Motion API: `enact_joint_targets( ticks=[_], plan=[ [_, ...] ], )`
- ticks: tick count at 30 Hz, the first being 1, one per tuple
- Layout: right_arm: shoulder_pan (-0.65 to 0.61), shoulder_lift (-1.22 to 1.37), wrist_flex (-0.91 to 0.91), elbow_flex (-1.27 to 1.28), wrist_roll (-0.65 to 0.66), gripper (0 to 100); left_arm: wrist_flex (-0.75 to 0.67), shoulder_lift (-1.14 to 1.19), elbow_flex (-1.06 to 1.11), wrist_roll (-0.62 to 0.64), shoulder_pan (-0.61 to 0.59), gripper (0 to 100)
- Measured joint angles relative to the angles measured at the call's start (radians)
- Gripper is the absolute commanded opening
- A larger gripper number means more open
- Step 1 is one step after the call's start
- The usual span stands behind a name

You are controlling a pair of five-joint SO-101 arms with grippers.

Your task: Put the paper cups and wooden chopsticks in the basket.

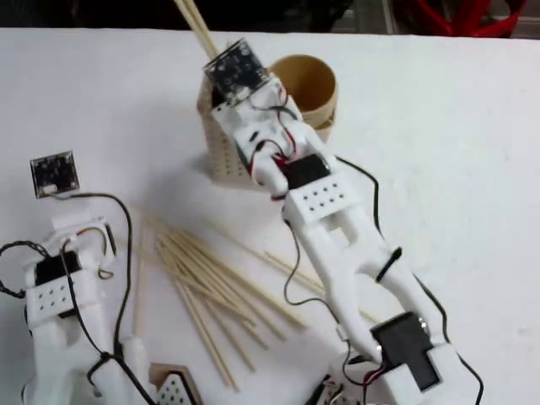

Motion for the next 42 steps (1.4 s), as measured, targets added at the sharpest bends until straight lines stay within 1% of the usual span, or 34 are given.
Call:
enact_joint_targets(
  ticks=[3,8,11,13,14,17,23,26,29,32,33,35,37,38,42],
  plan=[
    [0.005,0.002,0.008,0.000,-0.066,13.9,0.000,0.000,0.000,0.000,0.000,3],
    [0.005,0.000,0.060,-0.017,-0.097,12.3,0.000,0.000,0.000,0.000,0.000,3],
    [0.005,-0.037,0.115,-0.018,-0.098,9.4,0.000,0.000,0.000,0.000,0.000,3],
    [0.008,-0.078,0.169,-0.018,-0.098,4.2,0.000,0.000,0.000,0.000,0.000,3],
    [0.008,-0.106,0.203,-0.018,-0.098,1.5,0.000,0.000,0.000,0.000,0.000,3],
    [0.008,-0.212,0.327,-0.018,-0.098,2.2,0.000,0.000,0.000,0.000,0.000,3],
    [0.008,-0.440,0.671,-0.018,-0.055,1.9,0.000,0.000,0.000,0.000,0.000,3],
    [0.008,-0.511,0.836,-0.011,-0.054,2.2,0.000,0.000,0.000,0.000,0.000,3],
    [0.008,-0.549,0.933,0.055,-0.054,2.3,0.000,0.000,0.000,0.000,0.000,3],
    [0.008,-0.568,0.957,0.170,-0.054,2.4,0.000,0.000,0.000,0.000,0.000,3],
    [0.008,-0.572,0.957,0.210,-0.054,2.4,0.000,0.000,0.000,0.000,0.000,5],
    [0.011,-0.578,0.957,0.288,-0.054,2.4,0.026,0.000,-0.011,0.000,0.021,10],
    [0.035,-0.585,0.934,0.359,-0.054,2.3,0.098,0.000,-0.052,0.000,0.031,16],
    [0.051,-0.585,0.910,0.390,-0.054,2.2,0.144,0.000,-0.084,0.000,0.034,16],
    [0.160,-0.585,0.763,0.523,-0.063,2.4,0.391,0.000,-0.275,-0.035,0.061,14]
  ],
)
